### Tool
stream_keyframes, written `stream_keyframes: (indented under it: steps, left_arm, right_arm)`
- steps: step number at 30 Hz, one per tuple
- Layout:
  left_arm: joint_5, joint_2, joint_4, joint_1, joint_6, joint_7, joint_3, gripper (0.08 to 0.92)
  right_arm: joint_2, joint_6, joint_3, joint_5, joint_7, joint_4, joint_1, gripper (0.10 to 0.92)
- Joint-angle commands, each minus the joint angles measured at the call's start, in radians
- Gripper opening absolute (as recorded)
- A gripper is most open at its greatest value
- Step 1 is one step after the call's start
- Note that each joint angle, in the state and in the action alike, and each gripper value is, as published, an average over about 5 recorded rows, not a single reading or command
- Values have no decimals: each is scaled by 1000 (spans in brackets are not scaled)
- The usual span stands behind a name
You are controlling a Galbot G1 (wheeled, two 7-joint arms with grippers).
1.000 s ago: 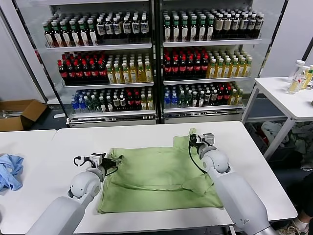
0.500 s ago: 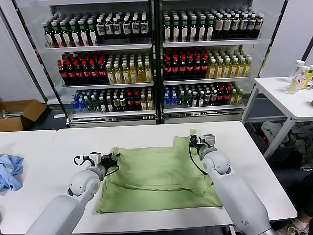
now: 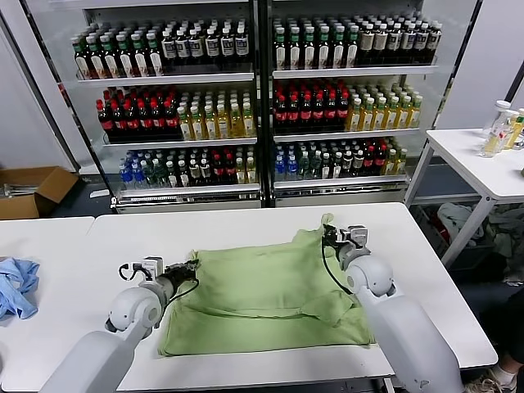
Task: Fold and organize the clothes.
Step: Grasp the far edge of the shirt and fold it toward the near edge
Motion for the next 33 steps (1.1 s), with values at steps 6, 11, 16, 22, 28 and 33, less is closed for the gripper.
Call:
stream_keyframes:
  steps: [6,11,16,22,28,33]
  left_arm:
    - [-104,42,-234,140,-18,24,-115,84]
    - [-108,52,-291,195,-16,25,-153,84]
    - [-109,67,-368,277,-14,27,-202,84]
    - [-98,76,-452,415,-15,27,-253,84]
    - [-61,80,-494,511,-3,21,-268,84]
    - [-1,81,-465,519,17,5,-244,84]
  right_arm:
    - [-94,-1,114,13,5,325,-211,107]
    - [-120,-1,168,15,8,450,-346,107]
    - [-134,3,236,5,12,566,-487,107]
    - [-135,10,311,-13,19,653,-643,107]
    - [-127,12,356,-18,40,657,-748,107]
    - [-106,6,350,-37,59,606,-752,107]
